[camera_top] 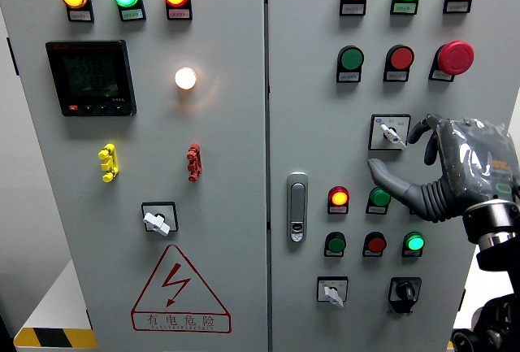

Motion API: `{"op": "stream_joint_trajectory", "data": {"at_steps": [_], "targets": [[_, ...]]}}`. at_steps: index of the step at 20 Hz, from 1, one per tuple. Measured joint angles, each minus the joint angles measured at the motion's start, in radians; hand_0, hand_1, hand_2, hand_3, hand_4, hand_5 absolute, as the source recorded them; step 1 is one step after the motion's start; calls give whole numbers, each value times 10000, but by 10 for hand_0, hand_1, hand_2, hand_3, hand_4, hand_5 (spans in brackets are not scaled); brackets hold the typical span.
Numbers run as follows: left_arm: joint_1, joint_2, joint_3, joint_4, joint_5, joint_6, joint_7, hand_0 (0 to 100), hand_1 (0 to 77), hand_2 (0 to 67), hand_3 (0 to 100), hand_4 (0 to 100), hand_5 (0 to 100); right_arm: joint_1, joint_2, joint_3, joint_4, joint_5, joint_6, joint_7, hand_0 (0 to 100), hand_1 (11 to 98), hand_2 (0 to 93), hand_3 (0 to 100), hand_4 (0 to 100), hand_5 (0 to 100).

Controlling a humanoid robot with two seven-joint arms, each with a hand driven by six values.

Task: Rotate and turn off gray switch
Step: 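Close the right hand fingers around the white knob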

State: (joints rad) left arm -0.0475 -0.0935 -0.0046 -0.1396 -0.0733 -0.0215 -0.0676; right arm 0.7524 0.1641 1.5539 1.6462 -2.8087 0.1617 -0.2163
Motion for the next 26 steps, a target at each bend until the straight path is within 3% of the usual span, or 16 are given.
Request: {"op": "stream_joint_trajectory", "data": {"at_steps": [14, 21, 26], "targets": [[0, -1, 0, 0, -3, 0, 0, 0, 0, 132, 183, 96, 118, 234, 0, -15, -413, 0, -136, 0, 0, 334, 567, 849, 968, 907], [0, -1, 0, 0, -3, 0, 4, 0, 0, 132, 183, 96, 118, 238, 0, -15, -457, -23, -144, -42, 192, 318, 574, 858, 967, 916], [0, -6, 0, 0, -3, 0, 8, 0, 0, 132, 183, 96, 118, 239, 0, -49, -516, -115, -234, -121, 267, 307, 588, 865, 968, 916]]}}
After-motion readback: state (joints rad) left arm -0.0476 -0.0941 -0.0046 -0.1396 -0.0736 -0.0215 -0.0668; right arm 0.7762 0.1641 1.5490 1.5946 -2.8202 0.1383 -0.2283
